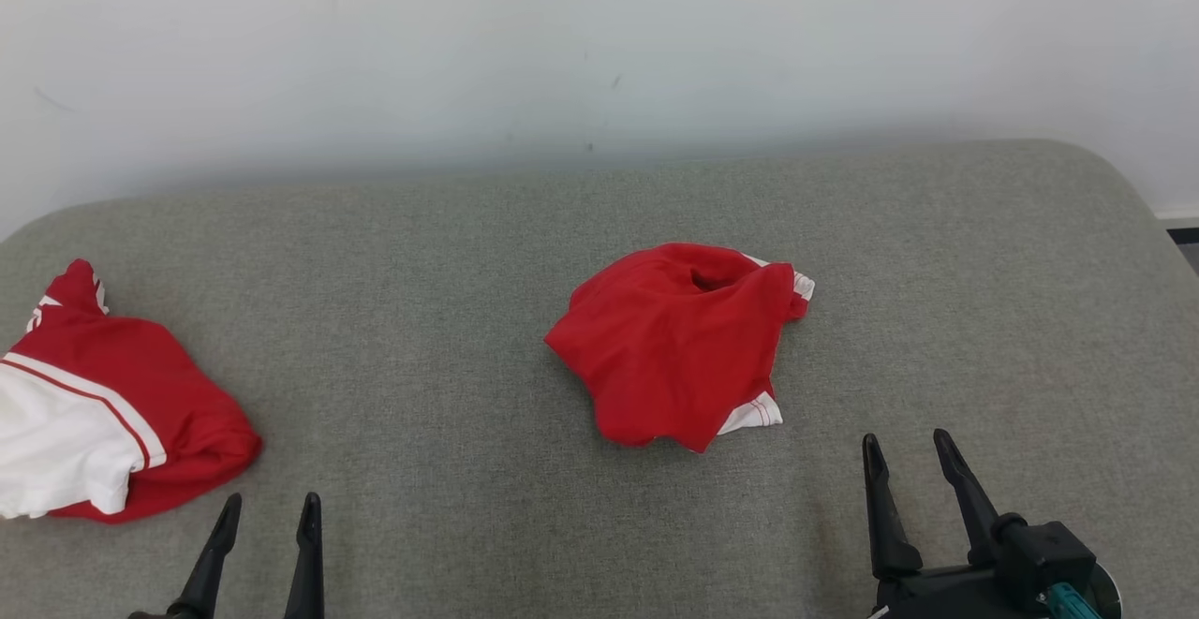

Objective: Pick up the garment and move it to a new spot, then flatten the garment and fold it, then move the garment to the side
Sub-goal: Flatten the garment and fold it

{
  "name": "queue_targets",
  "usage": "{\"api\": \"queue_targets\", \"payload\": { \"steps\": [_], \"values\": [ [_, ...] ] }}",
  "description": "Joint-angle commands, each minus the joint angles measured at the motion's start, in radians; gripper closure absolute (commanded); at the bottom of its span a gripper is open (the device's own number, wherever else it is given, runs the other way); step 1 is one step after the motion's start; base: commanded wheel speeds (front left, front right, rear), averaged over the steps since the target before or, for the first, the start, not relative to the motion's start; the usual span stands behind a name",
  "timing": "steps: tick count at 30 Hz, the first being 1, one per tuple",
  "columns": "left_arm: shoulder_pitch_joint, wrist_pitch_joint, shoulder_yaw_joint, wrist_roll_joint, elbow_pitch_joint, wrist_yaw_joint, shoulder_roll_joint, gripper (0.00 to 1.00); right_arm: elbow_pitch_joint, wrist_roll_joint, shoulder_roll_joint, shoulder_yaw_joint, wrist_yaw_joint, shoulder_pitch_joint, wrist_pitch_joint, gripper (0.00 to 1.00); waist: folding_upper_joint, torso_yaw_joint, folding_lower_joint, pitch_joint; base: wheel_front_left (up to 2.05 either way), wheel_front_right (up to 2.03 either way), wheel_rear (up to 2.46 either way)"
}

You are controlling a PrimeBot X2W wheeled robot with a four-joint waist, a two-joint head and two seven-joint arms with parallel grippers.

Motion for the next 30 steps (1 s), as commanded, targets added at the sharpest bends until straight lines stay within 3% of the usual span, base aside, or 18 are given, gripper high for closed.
{"api": "queue_targets", "payload": {
  "steps": [1, 30],
  "values": [
    [0.000, -0.003, -0.001, -0.007, 0.003, 0.001, 0.005, 0.00, 0.001, -0.009, 0.002, 0.000, -0.002, 0.009, -0.001, 0.00, 0.0000, 0.000, 0.0000, 0.000, 0.00, 0.00, 0.00],
    [-0.015, -0.003, -0.011, 0.014, 0.016, 0.001, -0.007, 0.00, 0.025, -0.026, -0.015, 0.007, -0.002, -0.036, -0.001, 0.00, 0.0000, 0.008, 0.0000, -0.005, 0.00, 0.00, 0.00]
  ]
}}
